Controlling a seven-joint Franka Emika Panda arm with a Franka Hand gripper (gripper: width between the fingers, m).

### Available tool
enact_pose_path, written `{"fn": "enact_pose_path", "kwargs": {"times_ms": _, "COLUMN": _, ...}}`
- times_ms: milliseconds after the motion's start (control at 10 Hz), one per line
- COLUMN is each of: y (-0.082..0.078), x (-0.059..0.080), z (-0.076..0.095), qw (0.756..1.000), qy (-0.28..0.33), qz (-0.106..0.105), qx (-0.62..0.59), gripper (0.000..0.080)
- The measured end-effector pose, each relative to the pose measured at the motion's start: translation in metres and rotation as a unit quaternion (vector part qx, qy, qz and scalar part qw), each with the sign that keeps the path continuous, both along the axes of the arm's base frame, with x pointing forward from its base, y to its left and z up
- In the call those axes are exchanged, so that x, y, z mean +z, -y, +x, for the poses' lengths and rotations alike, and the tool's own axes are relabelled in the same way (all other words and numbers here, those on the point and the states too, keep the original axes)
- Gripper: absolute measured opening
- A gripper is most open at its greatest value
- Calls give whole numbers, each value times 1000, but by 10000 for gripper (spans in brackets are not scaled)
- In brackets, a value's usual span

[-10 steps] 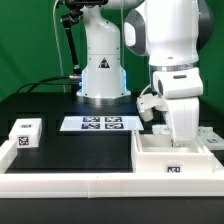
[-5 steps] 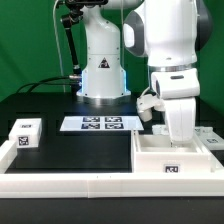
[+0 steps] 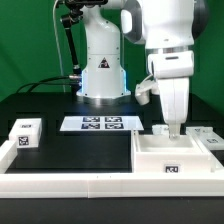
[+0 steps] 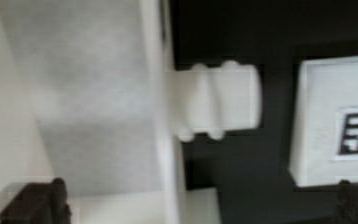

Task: Assemble cabinet

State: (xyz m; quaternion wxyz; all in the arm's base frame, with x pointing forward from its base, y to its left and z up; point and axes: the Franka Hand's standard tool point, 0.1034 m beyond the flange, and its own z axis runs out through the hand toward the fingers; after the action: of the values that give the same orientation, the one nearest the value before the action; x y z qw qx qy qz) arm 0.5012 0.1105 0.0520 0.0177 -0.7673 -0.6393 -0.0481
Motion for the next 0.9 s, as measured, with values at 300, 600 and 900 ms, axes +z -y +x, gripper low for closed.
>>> {"fn": "enact_pose_path", "kwargs": {"times_ms": 300, "y": -3, "x": 12, "z": -21, "qw": 1000, "qy": 8, "qz": -1, "qx": -15, "gripper": 790}}
{"fn": "enact_pose_path", "kwargs": {"times_ms": 600, "y": -1, "x": 11, "z": -20, "qw": 1000, "qy": 11, "qz": -1, "qx": -4, "gripper": 797}}
{"fn": "enact_pose_path", "kwargs": {"times_ms": 900, "y": -7, "x": 7, "z": -36, "qw": 995, "qy": 51, "qz": 9, "qx": 86, "gripper": 797}}
